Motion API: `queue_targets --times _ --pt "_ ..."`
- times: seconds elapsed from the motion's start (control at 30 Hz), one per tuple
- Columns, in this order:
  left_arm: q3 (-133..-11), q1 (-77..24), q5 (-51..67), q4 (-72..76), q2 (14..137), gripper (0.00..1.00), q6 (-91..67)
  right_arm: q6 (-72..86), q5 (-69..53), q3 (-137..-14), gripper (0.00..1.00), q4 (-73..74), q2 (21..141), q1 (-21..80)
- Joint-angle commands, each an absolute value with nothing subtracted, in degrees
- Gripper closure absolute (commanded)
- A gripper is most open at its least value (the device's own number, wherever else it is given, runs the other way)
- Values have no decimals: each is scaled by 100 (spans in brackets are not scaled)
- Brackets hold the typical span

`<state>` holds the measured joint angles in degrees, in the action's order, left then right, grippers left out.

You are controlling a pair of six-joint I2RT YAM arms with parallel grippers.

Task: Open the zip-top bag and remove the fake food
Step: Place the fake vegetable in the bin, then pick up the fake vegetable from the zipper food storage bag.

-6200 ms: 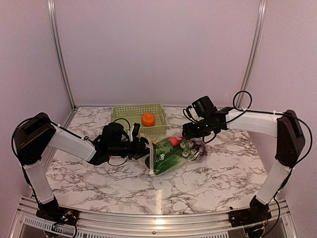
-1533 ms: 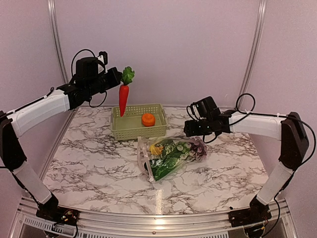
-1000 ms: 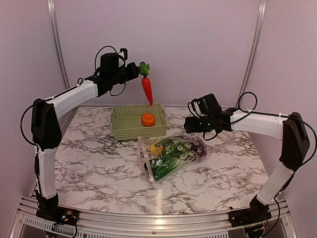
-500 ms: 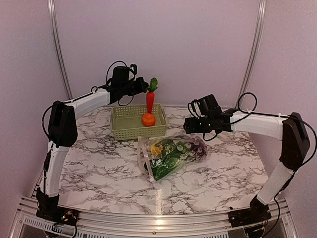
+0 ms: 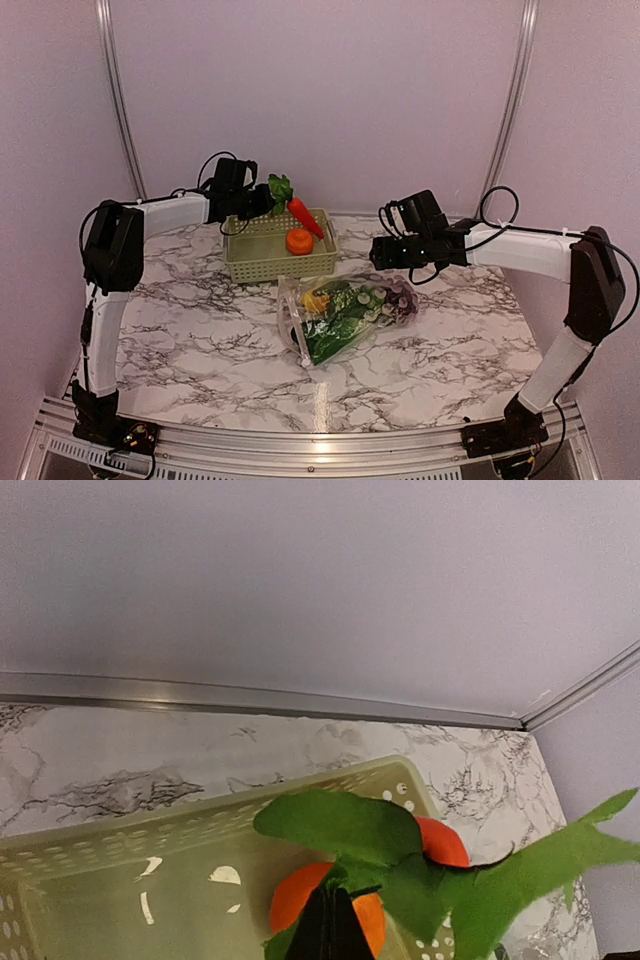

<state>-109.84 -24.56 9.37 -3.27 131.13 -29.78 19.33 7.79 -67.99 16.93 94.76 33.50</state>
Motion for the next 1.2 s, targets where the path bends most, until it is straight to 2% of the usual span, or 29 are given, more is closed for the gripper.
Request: queue_targets --times 0.0,0.13,0.3,0.5,0.77,1.17 --pt "-10566 -2288 673 -585 12604 100 -2855 1960 679 -6881 28 1634 9543 3296" --pt "-10451 -2259 574 -806 12444 98 -2721 1943 653 -6921 28 1644 9595 3296" --pt "-10088 -2259 376 -782 12039 69 -2654 1901 638 -6941 28 1661 9604 3296" --pt "-9268 -2329 299 -510 11277 55 -2633 1871 650 -6926 28 1690 9571 3296" --pt "-7804 -2642 343 -309 10121 55 -2619 1841 644 -6800 28 1710 9480 3296" --pt "-5579 -3485 310 167 8758 60 -3061 1703 706 -6867 30 1868 9466 3494"
